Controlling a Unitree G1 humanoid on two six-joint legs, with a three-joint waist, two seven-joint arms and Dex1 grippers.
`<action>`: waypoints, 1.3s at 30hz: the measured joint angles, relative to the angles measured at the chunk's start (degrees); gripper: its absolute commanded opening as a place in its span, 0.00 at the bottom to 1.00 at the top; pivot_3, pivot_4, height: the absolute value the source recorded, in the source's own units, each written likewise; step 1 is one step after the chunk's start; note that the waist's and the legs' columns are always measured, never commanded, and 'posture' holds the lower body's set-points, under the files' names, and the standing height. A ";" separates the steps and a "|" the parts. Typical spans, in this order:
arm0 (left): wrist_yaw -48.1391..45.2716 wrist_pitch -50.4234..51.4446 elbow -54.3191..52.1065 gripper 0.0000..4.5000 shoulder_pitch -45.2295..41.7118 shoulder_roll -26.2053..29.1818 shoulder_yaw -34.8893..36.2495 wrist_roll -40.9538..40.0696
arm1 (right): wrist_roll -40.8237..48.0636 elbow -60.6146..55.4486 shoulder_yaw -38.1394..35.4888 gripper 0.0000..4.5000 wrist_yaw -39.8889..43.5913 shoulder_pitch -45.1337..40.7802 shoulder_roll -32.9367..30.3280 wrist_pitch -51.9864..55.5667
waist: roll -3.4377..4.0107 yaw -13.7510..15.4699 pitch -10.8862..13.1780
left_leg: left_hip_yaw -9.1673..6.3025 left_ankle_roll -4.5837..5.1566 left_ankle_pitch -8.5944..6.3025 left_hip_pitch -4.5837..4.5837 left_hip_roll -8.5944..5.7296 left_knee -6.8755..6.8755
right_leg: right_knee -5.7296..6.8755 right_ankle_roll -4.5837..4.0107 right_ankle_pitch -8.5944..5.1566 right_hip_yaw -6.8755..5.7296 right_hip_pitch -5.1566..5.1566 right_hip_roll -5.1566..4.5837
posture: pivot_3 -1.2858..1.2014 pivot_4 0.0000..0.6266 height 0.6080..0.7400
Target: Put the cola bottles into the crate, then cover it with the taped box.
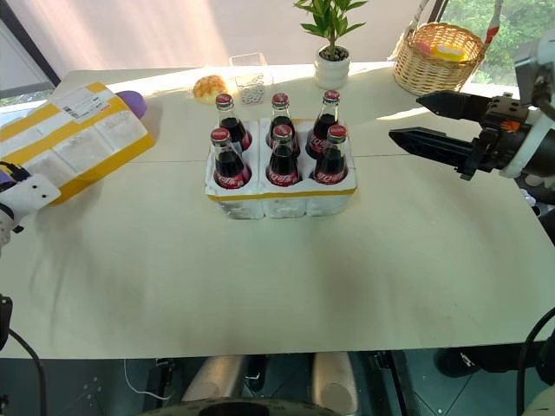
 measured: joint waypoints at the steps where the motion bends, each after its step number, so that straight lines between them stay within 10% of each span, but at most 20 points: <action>1: 0.05 -0.02 0.00 0.01 0.00 0.04 0.00 -0.01 | 0.01 0.05 0.01 1.00 -0.10 -0.11 0.00 -0.02 | 0.00 0.00 0.00 | 0.00 0.00 0.00 0.00 0.00 0.00 | 0.00 0.00 0.00 0.00 0.00 0.00 | 0.52 0.24 1.00; 18: -2.41 -7.84 -7.23 0.01 10.17 3.74 4.61 -6.55 | -0.24 1.99 1.08 1.00 0.11 -0.37 1.05 -1.50 | -0.02 -0.22 -0.02 | 0.17 0.07 -0.05 0.01 0.02 0.01 | 0.03 0.00 0.00 0.21 -0.08 -0.05 | 0.52 0.24 1.00; 31: -13.93 10.02 -65.42 0.01 47.60 3.55 22.09 -18.19 | -3.54 7.30 7.35 1.00 3.44 -3.24 2.58 -4.81 | -0.01 -0.05 -0.04 | 0.33 0.15 -0.11 0.04 0.08 0.00 | -0.03 -0.01 0.00 0.46 -0.09 -0.07 | 0.52 0.24 1.00; 39: -18.78 23.63 -84.41 0.01 55.30 2.96 24.94 -11.78 | -4.55 5.44 7.27 1.00 7.04 1.64 2.20 -5.98 | 0.01 0.01 -0.05 | 0.37 0.15 -0.11 0.08 0.13 -0.02 | -0.04 -0.02 0.00 0.45 -0.07 0.00 | 0.52 0.24 1.00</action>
